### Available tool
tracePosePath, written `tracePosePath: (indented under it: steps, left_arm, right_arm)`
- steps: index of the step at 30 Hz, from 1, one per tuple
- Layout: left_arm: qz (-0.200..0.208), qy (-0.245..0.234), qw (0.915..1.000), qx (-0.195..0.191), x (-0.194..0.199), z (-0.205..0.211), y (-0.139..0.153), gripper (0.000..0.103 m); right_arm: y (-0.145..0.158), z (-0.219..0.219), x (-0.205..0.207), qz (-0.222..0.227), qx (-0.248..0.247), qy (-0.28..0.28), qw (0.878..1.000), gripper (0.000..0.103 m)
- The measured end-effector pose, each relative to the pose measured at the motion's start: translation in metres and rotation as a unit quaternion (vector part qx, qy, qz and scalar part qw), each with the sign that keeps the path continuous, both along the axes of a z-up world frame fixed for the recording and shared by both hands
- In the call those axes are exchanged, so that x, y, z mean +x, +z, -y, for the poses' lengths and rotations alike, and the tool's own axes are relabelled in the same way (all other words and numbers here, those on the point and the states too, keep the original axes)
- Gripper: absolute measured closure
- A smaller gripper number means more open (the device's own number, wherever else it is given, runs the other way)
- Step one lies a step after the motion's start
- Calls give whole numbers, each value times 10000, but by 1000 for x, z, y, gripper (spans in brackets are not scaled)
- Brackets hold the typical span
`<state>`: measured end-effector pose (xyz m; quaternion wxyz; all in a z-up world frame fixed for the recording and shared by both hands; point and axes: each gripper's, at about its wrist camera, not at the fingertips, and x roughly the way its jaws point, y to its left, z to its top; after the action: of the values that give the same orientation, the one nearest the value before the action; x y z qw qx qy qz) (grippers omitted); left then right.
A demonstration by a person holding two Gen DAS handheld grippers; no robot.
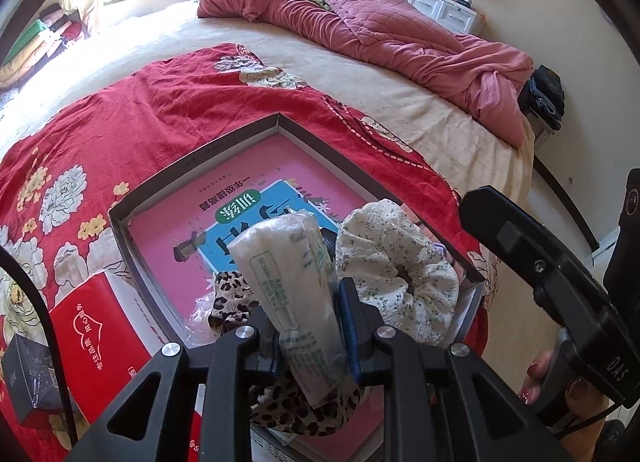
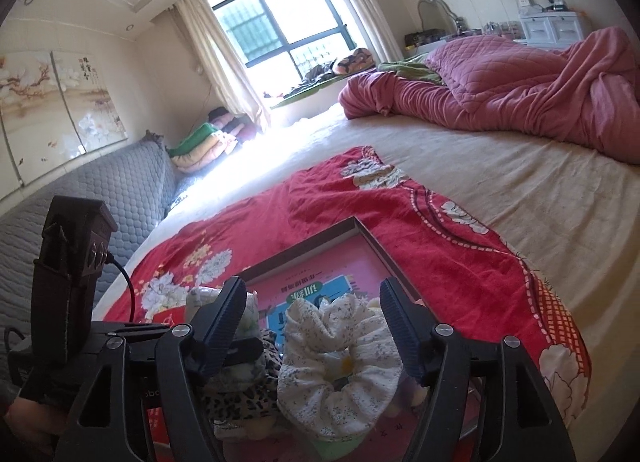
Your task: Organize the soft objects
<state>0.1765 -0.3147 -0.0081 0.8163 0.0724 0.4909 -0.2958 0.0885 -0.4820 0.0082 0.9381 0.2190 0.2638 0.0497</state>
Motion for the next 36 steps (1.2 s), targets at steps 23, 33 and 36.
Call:
tracePosePath:
  steps: [23, 33, 36]
  left_arm:
    - [36, 44, 10000, -57, -11, -4, 8, 48]
    - [270, 237, 9985, -410, -31, -38, 37, 34]
    - [440, 311, 9973, -490, -41, -50, 50, 29]
  right_arm:
    - [9, 7, -14, 2, -112, -309, 9995, 25]
    - [33, -9, -26, -40, -317, -561, 9979, 24]
    - [47, -22, -31, 33, -377, -577, 9976, 24]
